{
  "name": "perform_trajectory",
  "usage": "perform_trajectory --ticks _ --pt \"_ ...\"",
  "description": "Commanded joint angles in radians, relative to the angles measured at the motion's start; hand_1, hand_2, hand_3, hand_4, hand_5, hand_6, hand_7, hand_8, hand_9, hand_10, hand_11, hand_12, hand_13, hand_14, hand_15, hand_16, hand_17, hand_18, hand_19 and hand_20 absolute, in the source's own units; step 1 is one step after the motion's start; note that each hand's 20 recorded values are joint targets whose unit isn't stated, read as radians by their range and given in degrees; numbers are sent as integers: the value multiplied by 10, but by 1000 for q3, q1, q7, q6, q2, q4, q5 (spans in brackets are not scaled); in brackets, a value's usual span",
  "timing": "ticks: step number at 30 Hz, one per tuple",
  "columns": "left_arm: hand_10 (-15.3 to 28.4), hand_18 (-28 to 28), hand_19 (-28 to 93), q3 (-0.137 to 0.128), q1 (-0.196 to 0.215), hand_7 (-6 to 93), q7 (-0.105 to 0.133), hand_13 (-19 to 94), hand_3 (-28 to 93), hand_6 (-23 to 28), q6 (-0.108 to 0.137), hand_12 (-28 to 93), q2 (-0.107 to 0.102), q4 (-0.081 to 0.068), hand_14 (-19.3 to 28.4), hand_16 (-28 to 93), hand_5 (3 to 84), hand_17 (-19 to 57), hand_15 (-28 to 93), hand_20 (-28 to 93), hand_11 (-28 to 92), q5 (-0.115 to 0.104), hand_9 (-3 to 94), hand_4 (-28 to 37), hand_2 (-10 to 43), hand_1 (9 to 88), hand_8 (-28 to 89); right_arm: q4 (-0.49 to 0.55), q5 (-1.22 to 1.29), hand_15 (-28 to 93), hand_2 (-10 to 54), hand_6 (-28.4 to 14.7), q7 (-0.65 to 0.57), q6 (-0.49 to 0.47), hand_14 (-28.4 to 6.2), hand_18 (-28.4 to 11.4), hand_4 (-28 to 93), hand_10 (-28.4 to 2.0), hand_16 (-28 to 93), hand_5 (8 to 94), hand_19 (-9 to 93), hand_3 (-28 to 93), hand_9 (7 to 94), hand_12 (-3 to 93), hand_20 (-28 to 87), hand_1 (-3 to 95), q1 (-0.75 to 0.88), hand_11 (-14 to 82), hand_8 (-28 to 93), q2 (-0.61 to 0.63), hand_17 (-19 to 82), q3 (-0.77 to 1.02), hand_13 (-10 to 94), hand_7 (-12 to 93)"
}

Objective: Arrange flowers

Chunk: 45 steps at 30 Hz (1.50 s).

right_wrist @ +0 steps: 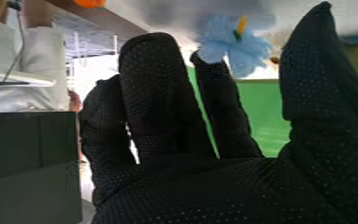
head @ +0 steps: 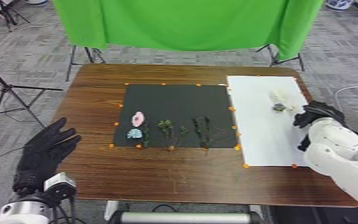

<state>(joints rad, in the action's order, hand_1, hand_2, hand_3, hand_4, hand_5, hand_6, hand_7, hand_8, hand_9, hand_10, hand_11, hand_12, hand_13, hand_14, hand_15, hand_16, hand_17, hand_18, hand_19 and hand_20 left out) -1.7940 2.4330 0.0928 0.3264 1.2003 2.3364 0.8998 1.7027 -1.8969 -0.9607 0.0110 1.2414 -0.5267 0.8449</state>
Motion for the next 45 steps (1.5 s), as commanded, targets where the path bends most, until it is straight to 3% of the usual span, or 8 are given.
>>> perform_trajectory --ticks 1,17,20,24,27,35,45 --pt "207 228 632 9 3 151 6 255 807 101 -1 87 5 -5 266 -106 362 -78 503 -76 304 -2 347 -205 89 254 -106 -22 -17 822 -82 -39 -2 9 -134 -237 -283 -184 81 465 932 870 540 137 432 287 -62 259 -145 -11 271 -47 582 193" --pt "207 228 631 11 1 151 6 255 806 101 -2 86 6 -6 266 -106 362 -78 502 -77 305 -2 347 -205 90 254 -106 -47 -15 808 -88 -14 -19 6 -131 -238 -282 -167 86 530 932 870 603 137 417 339 -59 266 -156 -12 280 -82 605 212" --pt "207 229 632 13 0 151 8 255 806 101 -1 86 5 -6 266 -106 362 -78 502 -77 304 -2 346 -204 89 254 -106 -55 -33 789 -91 -3 -17 13 -110 -235 -282 -137 100 612 932 867 686 142 420 397 -65 282 -159 -15 301 -100 645 230" --pt "207 228 632 11 0 150 8 255 806 101 -3 87 8 -6 266 -106 362 -78 502 -77 304 0 346 -205 89 254 -106 -56 -64 762 -95 2 -18 63 -86 -236 -283 -97 131 748 932 790 845 278 439 505 -78 189 -48 -4 338 -136 708 289" --pt "207 229 632 11 2 150 10 255 806 101 2 87 7 -6 266 -106 362 -78 502 -77 304 -3 347 -205 90 254 -106 -54 -82 751 -95 12 -22 95 -73 -242 -283 -80 146 798 932 784 897 313 457 532 -92 194 -33 4 359 -160 751 287" --pt "207 228 632 7 9 151 6 256 806 101 3 87 9 -2 266 -106 362 -78 502 -77 304 -3 347 -206 90 254 -106 6 -135 743 -95 -1 -21 125 -68 -251 -283 -80 160 829 932 796 918 325 477 541 -91 204 -7 4 372 -112 775 254" --pt "207 229 632 -9 26 151 9 256 806 101 15 87 3 8 266 -106 362 -78 503 -77 304 -5 347 -206 90 253 -106 169 -221 741 -95 -3 139 104 -69 -254 -283 -80 165 834 932 803 921 329 486 540 -182 204 2 -101 377 -102 779 245"
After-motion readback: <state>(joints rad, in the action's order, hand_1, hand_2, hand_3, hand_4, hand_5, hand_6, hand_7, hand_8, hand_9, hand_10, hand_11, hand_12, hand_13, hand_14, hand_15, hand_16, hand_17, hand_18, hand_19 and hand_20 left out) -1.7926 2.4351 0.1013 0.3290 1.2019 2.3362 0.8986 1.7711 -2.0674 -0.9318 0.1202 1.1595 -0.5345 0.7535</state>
